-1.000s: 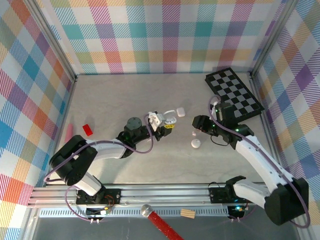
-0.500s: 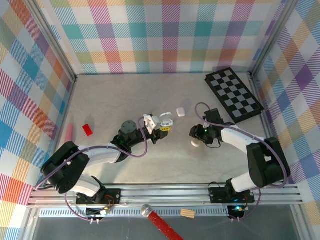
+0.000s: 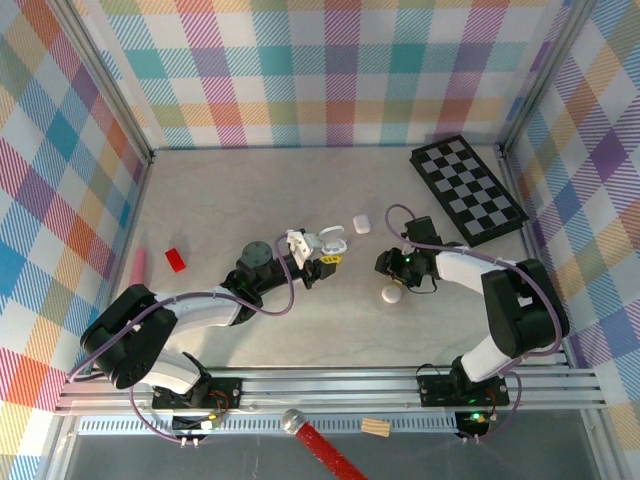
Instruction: Insert the wireless bluetooth earbuds into the charging case
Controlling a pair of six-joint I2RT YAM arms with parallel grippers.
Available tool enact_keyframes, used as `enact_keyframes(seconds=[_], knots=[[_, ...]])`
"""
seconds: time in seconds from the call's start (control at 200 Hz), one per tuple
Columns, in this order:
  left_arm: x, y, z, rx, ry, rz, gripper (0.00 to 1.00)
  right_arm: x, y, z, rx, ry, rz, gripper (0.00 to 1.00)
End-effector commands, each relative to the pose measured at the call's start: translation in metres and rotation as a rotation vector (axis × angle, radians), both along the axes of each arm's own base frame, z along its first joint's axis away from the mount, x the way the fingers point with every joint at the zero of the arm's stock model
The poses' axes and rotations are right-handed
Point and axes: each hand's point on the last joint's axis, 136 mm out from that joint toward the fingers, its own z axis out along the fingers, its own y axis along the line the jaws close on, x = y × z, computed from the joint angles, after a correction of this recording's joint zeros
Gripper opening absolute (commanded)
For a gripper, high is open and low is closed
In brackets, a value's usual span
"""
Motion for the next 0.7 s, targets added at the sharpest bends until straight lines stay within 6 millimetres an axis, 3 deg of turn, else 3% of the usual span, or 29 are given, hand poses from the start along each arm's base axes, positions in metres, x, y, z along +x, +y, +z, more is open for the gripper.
enact_keyframes(seconds=[0.0, 0.48, 0.695], knots=[[-0.003, 0.000, 0.019, -0.049, -0.035, -0.019, 0.33, 0.014, 0.005, 0.005, 0.010, -0.027, -0.002, 0.49], [0.000, -0.002, 0.016, -0.035, -0.020, -0.020, 0.33, 0.043, 0.000, 0.002, -0.021, -0.053, -0.027, 0.47], [-0.001, -0.001, 0.013, -0.028, -0.009, -0.019, 0.33, 0.052, 0.002, 0.005, 0.014, -0.067, -0.040, 0.38]])
